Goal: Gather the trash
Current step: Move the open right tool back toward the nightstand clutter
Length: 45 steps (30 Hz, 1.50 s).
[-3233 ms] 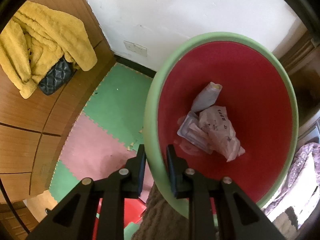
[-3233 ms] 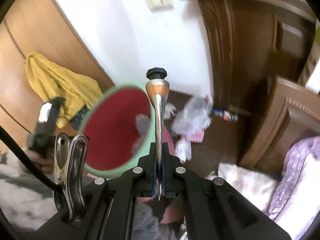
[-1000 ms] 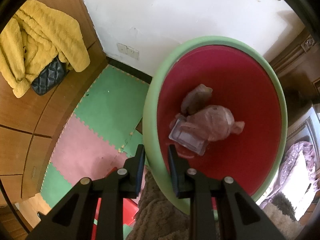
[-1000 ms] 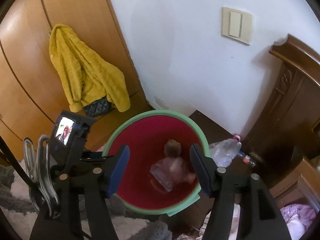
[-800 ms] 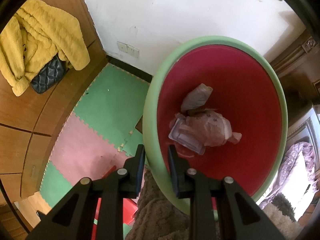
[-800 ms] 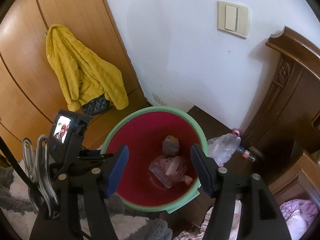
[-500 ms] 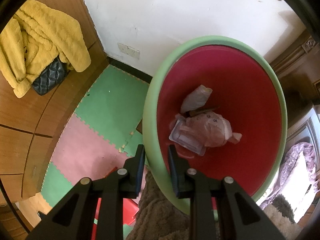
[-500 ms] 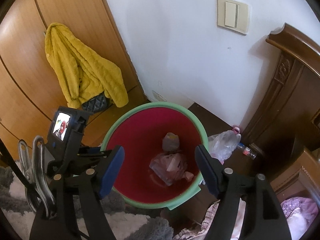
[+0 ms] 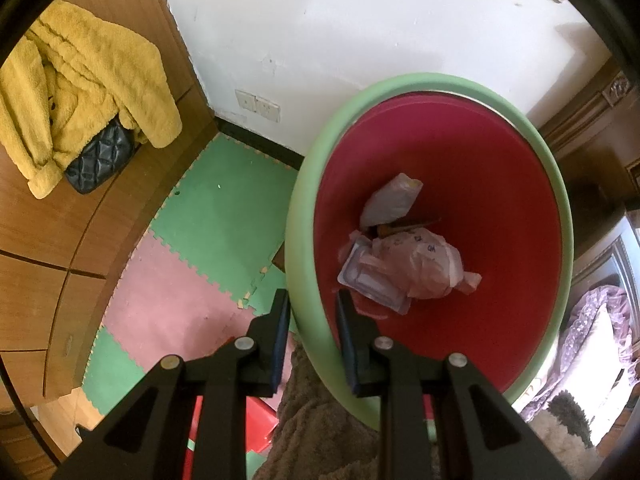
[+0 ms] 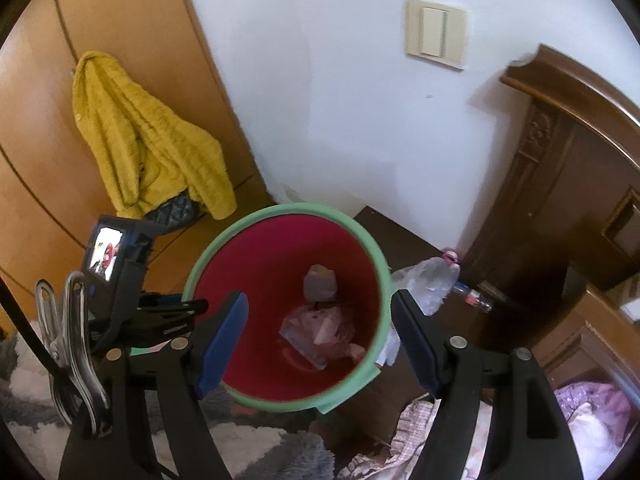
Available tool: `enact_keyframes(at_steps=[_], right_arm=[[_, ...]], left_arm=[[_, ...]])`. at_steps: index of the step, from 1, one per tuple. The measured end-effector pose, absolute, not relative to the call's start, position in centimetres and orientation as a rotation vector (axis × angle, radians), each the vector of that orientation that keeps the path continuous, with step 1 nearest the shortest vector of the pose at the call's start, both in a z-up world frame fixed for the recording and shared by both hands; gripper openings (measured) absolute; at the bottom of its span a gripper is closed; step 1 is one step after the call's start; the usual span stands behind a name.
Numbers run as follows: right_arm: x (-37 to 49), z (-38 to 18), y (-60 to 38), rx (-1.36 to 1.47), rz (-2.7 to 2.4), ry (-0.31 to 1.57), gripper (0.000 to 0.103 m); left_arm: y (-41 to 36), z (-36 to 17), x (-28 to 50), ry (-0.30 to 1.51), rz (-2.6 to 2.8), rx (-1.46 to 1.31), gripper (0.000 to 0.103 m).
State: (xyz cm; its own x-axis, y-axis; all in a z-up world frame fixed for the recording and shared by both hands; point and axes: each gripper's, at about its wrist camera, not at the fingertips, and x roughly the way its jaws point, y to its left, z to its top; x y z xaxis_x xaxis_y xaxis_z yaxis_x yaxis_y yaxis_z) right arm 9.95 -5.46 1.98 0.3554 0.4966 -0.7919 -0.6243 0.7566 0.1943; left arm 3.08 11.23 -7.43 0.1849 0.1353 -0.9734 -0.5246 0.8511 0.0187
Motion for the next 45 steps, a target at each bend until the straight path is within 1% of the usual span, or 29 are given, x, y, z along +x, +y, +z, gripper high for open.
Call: enact_keyframes(at_steps=[20,30,45], right_arm=[[9.5,2.2,-10.9,-0.088,0.545,0.967,0.077],[8.6,2.3,-15.2,-0.026,0.443,0.968,0.077],[6.3,3.6,-22.9,0.155,0.216,0.878,0.077]], left_arm=[[12.0,-6.5,3.1,1.289,0.443,-0.356,0.024],[11.9,-7.1,3.0,1.294,0.448,-0.359,0.024],[11.9,-7.9,3.5,1.344,0.429,-0.326,0.024]])
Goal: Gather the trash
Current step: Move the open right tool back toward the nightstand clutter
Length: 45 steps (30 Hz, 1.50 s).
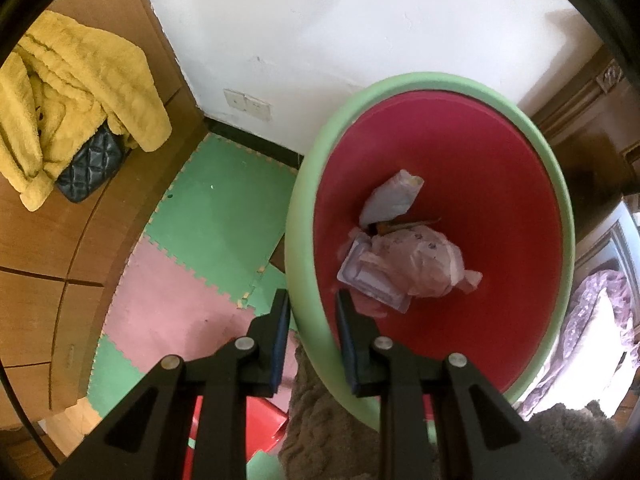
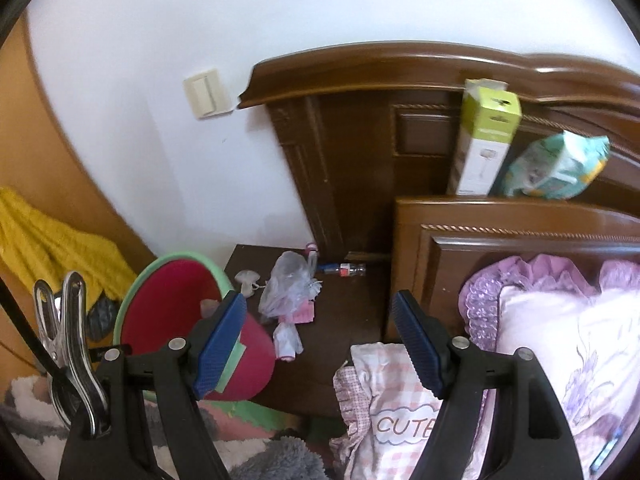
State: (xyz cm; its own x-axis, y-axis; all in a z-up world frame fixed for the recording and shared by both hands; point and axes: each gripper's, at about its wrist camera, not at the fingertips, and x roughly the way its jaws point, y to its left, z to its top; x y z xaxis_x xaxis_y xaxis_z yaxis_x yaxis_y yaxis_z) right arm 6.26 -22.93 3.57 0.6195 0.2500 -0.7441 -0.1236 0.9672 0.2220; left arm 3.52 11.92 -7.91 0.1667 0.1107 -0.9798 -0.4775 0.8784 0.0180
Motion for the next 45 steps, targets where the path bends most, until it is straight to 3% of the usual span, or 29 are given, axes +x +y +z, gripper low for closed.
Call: enact_keyframes(at_steps=[20,37,45], right_arm=[[7.5,-1.6,-22.4,0.172,0.256,1.049,0.077],[7.6,-12.8,-21.4,0.300,0.345,1.451,0.077],[8.1,-13.9,-21.7,0.387,0.357,1.417,0.077]], left_arm=[[11.5,-7.7,3.4,1.343,0.478,-0.329,0.023],[11.4,-7.9,3.6,1.362,0.487,-0.326,0.023],[11.6,-8.0,3.1,1.358,0.479,-0.342,0.023]])
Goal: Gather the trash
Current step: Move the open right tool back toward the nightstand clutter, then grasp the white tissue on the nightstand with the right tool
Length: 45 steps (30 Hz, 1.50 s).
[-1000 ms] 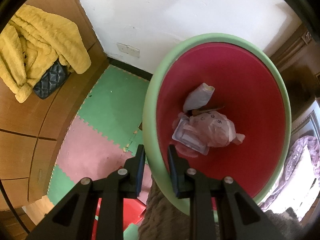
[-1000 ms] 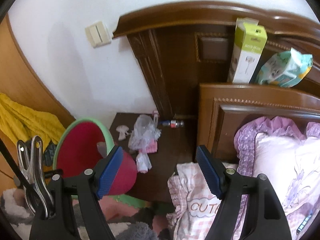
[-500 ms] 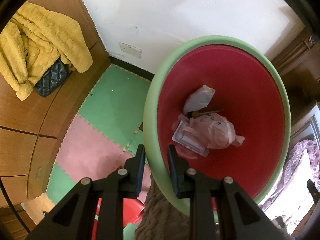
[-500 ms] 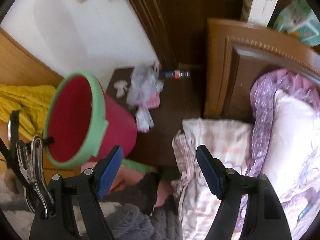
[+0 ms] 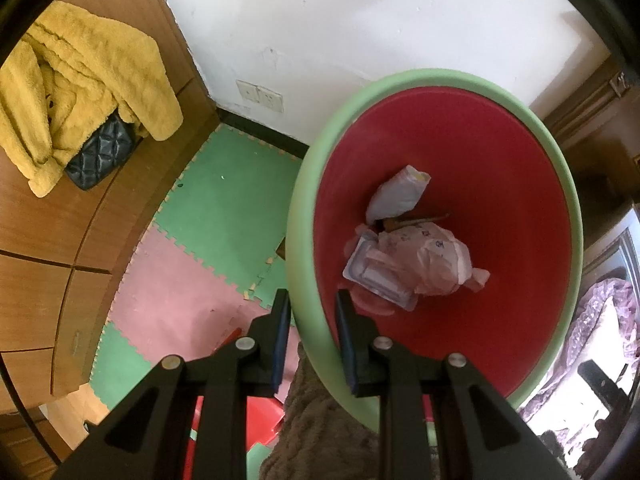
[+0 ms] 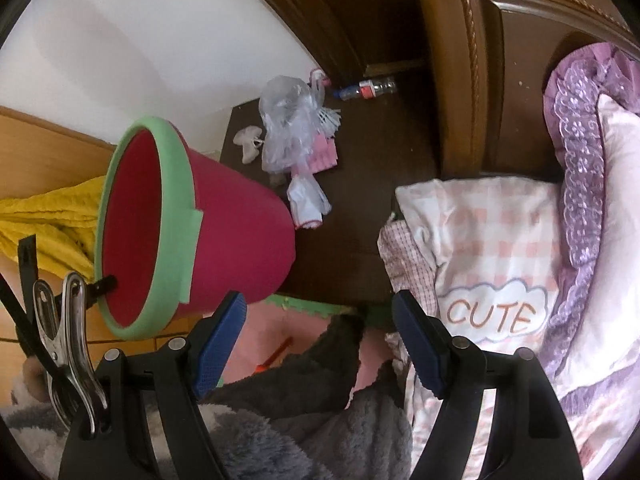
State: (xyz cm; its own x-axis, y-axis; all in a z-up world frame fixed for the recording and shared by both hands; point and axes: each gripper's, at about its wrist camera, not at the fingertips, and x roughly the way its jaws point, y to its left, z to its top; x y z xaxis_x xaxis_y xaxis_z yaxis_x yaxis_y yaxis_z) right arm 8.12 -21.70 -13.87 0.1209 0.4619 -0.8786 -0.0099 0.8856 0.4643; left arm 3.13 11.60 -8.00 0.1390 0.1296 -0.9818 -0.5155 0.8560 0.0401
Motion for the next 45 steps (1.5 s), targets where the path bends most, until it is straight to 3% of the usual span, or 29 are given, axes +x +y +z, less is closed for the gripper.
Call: enact_keyframes(at_steps=[5,7,8,11,21,24,27,34,37,38,39,41,45], right_arm=[[9.3,-14.7,-21.4,0.431,0.432,1.385,0.076],[9.9,-16.0,-20.9,0.442,0.464,1.385,0.062],[10.3,-16.8,-20.6,0.464,0.483,1.392,0.046],[11.8,-19.6,-19.3,0.499,0.519,1.417,0.032],[15.7,-28.0,-14.6,0.495,0.562,1.472,0.030],[16.4,-31.3,-13.9,0.561,0.532,1.522,0.035],[16.8,-33.6,-13.5,0.652,0.472,1.542,0.045],[18.0,-36.2,-11.2,0.573,0.341,1.644,0.048],[18.6,-36.4,-10.9,0.579,0.343,1.655,0.043],[18.8,-36.5,-10.5,0.555,0.343,1.669,0.036],[19.1,-36.5,-10.3,0.530,0.345,1.687,0.021],[19.2,-36.7,-9.7,0.506,0.357,1.717,0.008],[18.8,-35.5,-9.8,0.505,0.387,1.690,0.005]], left_arm=[[11.3,-8.1,3.1,1.363,0.481,-0.333,0.023],[11.2,-8.3,3.1,1.369,0.480,-0.322,0.023],[11.2,-8.3,3.2,1.373,0.481,-0.317,0.023],[10.9,-8.6,3.2,1.384,0.487,-0.302,0.023],[10.6,-8.8,3.2,1.418,0.496,-0.268,0.022],[10.6,-8.8,3.2,1.424,0.496,-0.262,0.022],[10.6,-8.6,3.5,1.421,0.494,-0.255,0.023],[10.3,-8.4,3.8,1.425,0.482,-0.220,0.023],[10.3,-8.4,3.9,1.426,0.482,-0.222,0.023],[10.4,-8.4,3.9,1.429,0.481,-0.223,0.023],[10.4,-8.5,3.8,1.429,0.480,-0.227,0.023],[10.5,-8.4,3.9,1.430,0.480,-0.234,0.023],[10.7,-8.2,3.8,1.422,0.477,-0.248,0.023]])
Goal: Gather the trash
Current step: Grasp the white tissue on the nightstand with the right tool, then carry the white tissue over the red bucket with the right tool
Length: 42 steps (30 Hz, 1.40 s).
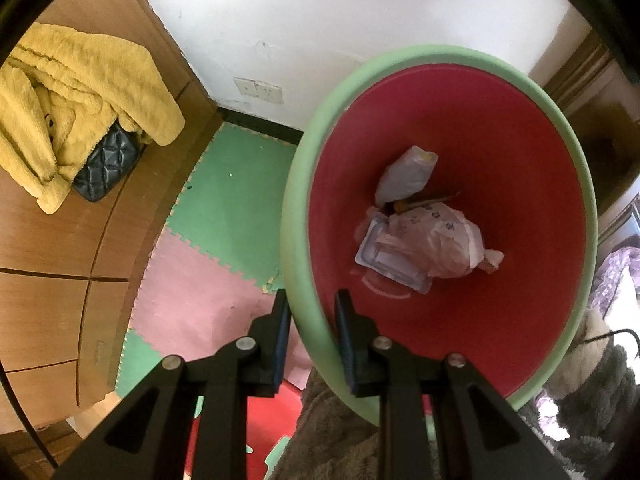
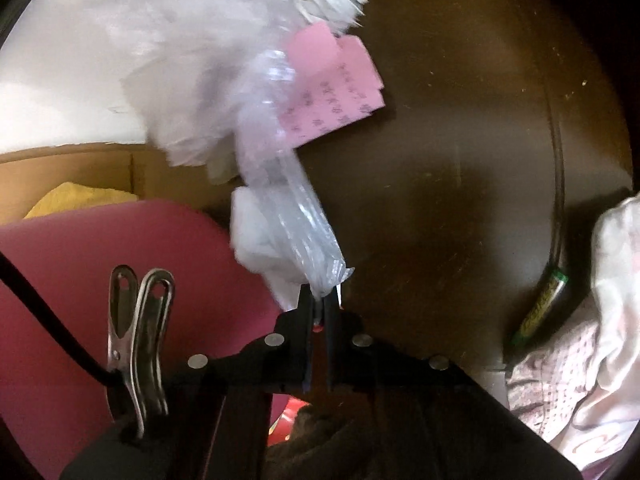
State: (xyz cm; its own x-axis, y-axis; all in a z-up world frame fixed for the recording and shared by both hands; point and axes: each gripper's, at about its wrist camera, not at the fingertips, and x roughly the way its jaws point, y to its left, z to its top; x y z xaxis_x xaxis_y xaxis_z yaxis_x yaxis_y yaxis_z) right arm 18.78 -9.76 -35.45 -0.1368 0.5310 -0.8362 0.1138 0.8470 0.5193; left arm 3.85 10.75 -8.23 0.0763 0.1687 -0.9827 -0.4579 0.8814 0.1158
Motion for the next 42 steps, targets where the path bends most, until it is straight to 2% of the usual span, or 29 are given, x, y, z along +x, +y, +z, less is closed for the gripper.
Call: enact_keyframes(at_steps=[9,14,19,26,38,42], right_arm=[[16.2,-29.6,-12.5,0.387,0.410,1.605,0.005],[15.1,-26.2,-15.1,0.461,0.392,1.523,0.005],[13.8,-20.8,-16.5,0.423,0.421,1.426,0.005],[11.3,-12.8,-14.6,0.225,0.492,1.249,0.005],[7.9,-3.6,-13.8,0.184,0.588,1.034,0.005],[7.5,-1.6,-13.9,0.201,0.617,0.979,0.005]], left_arm=[[11.2,-8.4,3.4,1.391,0.465,-0.299,0.023],[11.3,-8.4,3.3,1.383,0.466,-0.320,0.022],[11.3,-7.4,2.7,1.324,0.449,-0.324,0.023],[11.6,-7.6,1.7,1.300,0.441,-0.340,0.022],[11.9,-6.9,1.5,1.245,0.451,-0.385,0.022],[10.7,-6.1,1.6,1.219,0.455,-0.301,0.022]])
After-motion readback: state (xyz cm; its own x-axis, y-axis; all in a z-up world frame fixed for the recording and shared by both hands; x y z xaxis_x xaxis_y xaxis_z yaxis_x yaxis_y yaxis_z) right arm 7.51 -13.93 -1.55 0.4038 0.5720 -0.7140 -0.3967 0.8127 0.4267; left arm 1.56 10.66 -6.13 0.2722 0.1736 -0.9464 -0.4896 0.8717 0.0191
